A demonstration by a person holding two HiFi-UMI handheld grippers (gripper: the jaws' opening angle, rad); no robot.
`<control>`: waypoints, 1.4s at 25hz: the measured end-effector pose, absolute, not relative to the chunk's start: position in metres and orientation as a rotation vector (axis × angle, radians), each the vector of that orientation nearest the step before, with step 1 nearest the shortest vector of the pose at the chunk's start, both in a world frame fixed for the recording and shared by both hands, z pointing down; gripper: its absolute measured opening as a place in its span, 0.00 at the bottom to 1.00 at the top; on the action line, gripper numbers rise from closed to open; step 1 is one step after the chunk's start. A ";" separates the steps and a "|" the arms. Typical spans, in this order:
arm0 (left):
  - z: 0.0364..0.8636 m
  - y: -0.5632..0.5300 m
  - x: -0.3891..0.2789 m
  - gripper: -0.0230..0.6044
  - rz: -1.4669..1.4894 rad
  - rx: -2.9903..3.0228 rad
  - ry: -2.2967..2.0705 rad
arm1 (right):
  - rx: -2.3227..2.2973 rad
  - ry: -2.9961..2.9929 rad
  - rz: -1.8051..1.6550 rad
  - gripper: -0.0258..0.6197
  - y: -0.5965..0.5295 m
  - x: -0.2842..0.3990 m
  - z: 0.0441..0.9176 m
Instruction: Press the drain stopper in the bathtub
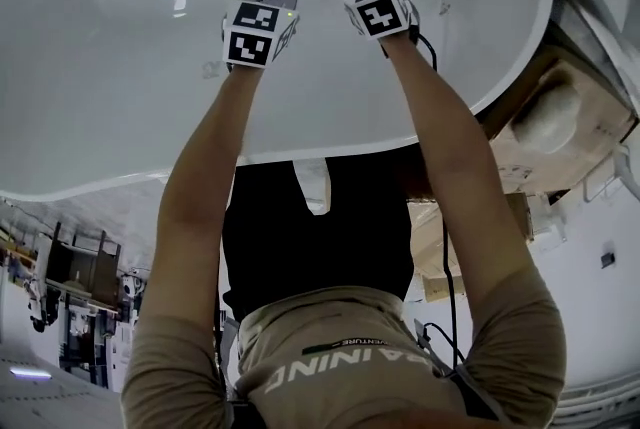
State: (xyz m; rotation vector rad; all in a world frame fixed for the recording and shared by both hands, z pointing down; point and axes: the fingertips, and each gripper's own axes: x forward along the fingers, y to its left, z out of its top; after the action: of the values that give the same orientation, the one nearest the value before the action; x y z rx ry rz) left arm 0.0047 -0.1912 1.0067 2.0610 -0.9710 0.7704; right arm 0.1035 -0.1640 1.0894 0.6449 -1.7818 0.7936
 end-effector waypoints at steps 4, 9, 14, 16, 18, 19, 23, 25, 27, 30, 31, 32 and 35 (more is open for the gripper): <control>0.954 -0.199 0.002 0.04 0.820 2.103 -0.978 | 0.676 -1.797 0.785 0.05 -0.170 0.119 1.030; 0.910 -0.187 -0.014 0.04 0.826 2.098 -1.027 | 0.726 -1.836 0.756 0.05 -0.161 0.124 0.973; 0.861 -0.161 -0.010 0.04 0.794 2.064 -1.066 | 0.817 -1.857 0.794 0.05 -0.138 0.138 0.914; 0.839 -0.156 -0.006 0.04 0.776 2.061 -1.082 | 0.871 -1.863 0.821 0.05 -0.130 0.143 0.891; 0.816 -0.151 -0.005 0.04 0.762 2.057 -1.095 | 0.934 -1.875 0.865 0.05 -0.123 0.146 0.866; 0.804 -0.148 -0.004 0.04 0.761 2.056 -1.095 | 0.960 -1.881 0.891 0.05 -0.118 0.147 0.853; 0.755 -0.145 0.003 0.04 0.773 2.099 -1.076 | 0.998 -1.942 0.927 0.05 -0.104 0.154 0.801; 0.729 -0.146 0.005 0.04 0.763 2.130 -1.082 | 0.987 -1.979 0.900 0.05 -0.097 0.160 0.772; 0.702 -0.143 0.002 0.04 0.753 2.153 -1.091 | 0.984 -2.019 0.876 0.05 -0.091 0.164 0.740; 0.667 -0.150 -0.004 0.04 0.734 2.192 -1.115 | 1.013 -2.106 0.820 0.05 -0.106 0.167 0.692; 0.656 -0.152 -0.006 0.04 0.720 2.193 -1.127 | 1.021 -2.133 0.797 0.05 -0.113 0.168 0.677; 0.647 -0.153 -0.007 0.04 0.701 2.187 -1.140 | 1.025 -2.156 0.769 0.05 -0.119 0.170 0.663; 0.619 -0.149 -0.011 0.04 0.629 2.152 -1.180 | 1.032 -2.210 0.694 0.05 -0.128 0.169 0.624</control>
State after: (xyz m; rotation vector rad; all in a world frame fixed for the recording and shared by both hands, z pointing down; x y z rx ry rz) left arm -0.0115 -0.1492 0.6190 2.1515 -1.1803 0.6295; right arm 0.1694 -0.1275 0.6239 1.0320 -2.2101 0.6938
